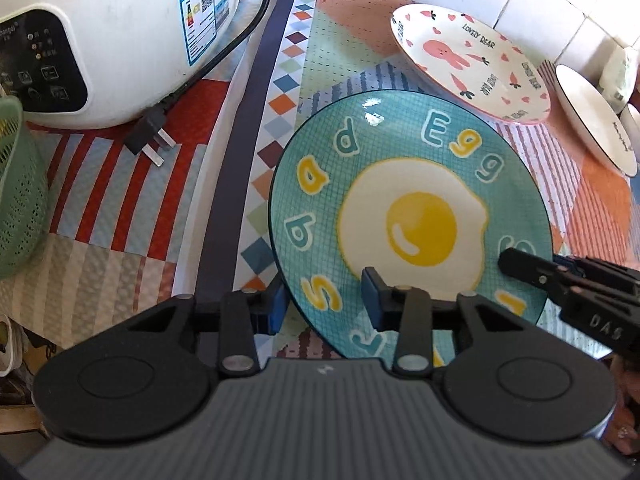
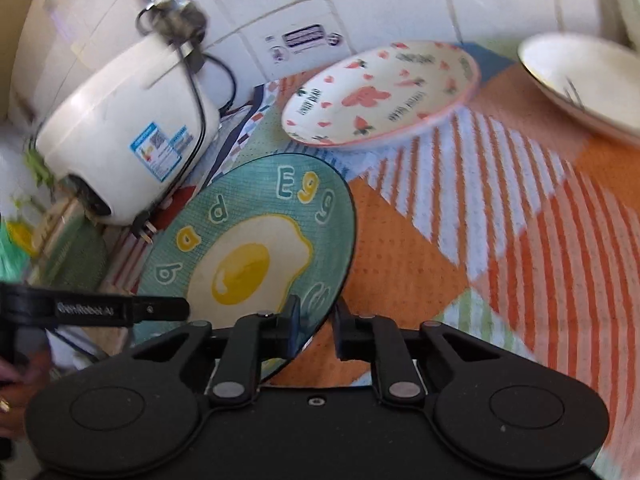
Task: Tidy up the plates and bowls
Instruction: 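Grasp the teal egg plate rim with the right gripper and lift it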
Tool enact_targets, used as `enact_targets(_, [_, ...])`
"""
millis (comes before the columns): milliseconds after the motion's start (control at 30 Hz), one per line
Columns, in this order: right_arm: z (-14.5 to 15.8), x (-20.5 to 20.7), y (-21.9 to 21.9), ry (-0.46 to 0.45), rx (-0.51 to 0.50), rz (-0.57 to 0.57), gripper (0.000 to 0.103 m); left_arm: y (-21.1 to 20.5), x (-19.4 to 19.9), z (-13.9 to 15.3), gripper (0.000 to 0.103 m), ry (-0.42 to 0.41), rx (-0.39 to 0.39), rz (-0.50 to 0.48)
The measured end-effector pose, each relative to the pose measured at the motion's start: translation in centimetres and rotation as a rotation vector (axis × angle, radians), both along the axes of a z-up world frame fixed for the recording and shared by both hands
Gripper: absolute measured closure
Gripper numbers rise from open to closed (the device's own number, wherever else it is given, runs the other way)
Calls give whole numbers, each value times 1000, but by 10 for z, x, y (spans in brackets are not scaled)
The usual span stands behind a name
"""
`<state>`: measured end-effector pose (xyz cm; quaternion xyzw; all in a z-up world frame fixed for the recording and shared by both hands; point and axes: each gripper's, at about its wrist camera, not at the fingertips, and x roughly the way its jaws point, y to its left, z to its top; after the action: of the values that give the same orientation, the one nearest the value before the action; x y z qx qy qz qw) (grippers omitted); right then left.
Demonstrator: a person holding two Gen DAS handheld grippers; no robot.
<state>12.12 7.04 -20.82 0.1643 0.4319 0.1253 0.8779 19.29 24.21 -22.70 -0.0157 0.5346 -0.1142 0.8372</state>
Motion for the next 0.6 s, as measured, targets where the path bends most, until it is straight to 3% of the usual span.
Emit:
enact_targets(100, [-1, 0, 1, -39, -24, 77, 74, 4, -4, -1, 65, -26, -26, 4])
enact_targets(200, [-2, 0, -7, -43, 17, 112, 75, 6, -8, -2, 64, -48, -50, 14])
enact_targets(300, [-1, 2, -8, -53, 12, 152, 76, 0, -9, -1, 59, -64, -34, 2])
enact_targets(433, [-1, 3, -10, -53, 21, 172, 77, -1, -11, 1, 62, -86, -17, 11])
enact_targets(600, [1, -2, -17, -46, 31, 176, 77, -17, -22, 11, 64, -153, 50, -73])
